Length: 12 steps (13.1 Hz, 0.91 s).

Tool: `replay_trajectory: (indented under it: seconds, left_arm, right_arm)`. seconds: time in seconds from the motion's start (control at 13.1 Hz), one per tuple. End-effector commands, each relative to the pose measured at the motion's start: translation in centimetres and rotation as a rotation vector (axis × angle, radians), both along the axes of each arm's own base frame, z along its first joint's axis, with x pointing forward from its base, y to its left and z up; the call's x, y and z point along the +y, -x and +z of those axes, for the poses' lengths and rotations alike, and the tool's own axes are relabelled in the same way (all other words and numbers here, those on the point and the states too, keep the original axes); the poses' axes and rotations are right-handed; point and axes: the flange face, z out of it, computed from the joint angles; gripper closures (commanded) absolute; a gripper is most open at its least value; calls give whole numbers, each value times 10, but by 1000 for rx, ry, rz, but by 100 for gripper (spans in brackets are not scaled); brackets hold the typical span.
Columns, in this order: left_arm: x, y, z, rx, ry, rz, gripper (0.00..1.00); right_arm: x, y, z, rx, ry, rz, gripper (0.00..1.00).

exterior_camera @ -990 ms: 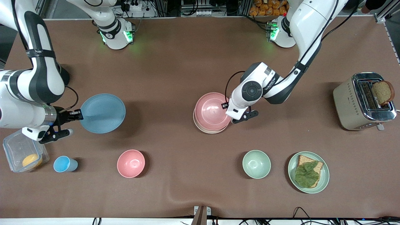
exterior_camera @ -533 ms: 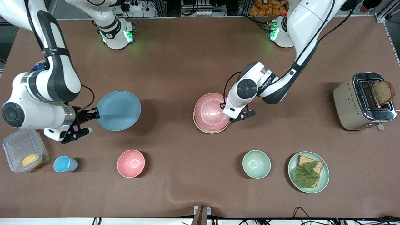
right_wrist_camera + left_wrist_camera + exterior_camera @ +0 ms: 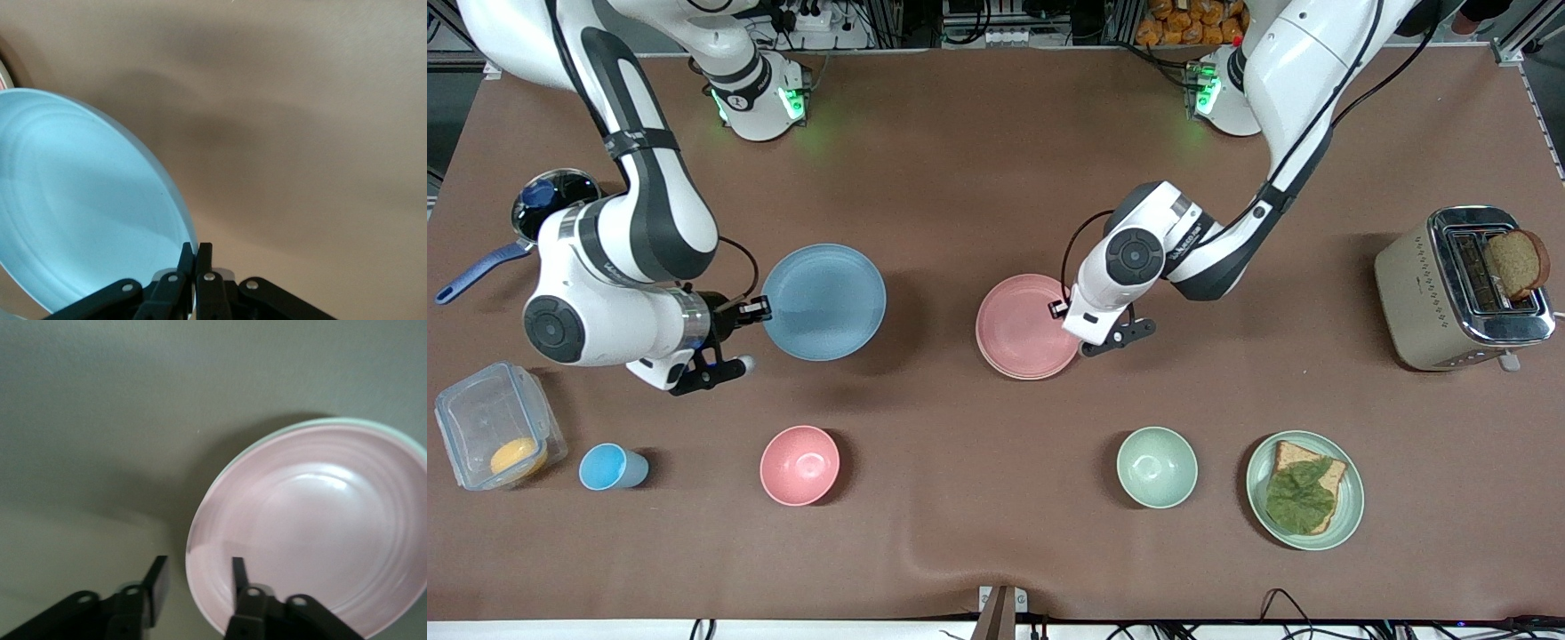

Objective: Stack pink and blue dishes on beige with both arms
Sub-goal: 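Carry the blue plate onto the pink plate while the left gripper withdraws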

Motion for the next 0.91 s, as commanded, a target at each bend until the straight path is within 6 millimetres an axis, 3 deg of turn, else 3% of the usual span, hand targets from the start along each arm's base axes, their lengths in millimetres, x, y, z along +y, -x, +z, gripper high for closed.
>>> replay_trajectory:
  seconds: [0.0,0.15,0.3,0.46,0.61,0.69,0.84]
  left_arm:
    - [27,-30,55,-97,-8,73,0]
    - [89,-61,126,-206,-20,115,0]
    - [153,-82,176,-302,-35,43,0]
    - [206,-86,215,-341,-86,-142,0]
    - [281,-84,258,-355,-151,-278,0]
    - [306,-80,271,-340,-162,-333,0]
    - [321,-68,314,-291,-175,-342,0]
  right_arm:
    - [20,7,-2,34,16,-58,100]
    - [41,12,-1,47,15,-90,100]
    - [73,18,2,51,24,-141,100]
    - [115,21,-5,32,16,-219,100]
    - [173,32,-22,-10,22,-283,100]
    - [208,40,-34,-37,29,-326,100]
    - [259,57,-52,-51,19,-400,100]
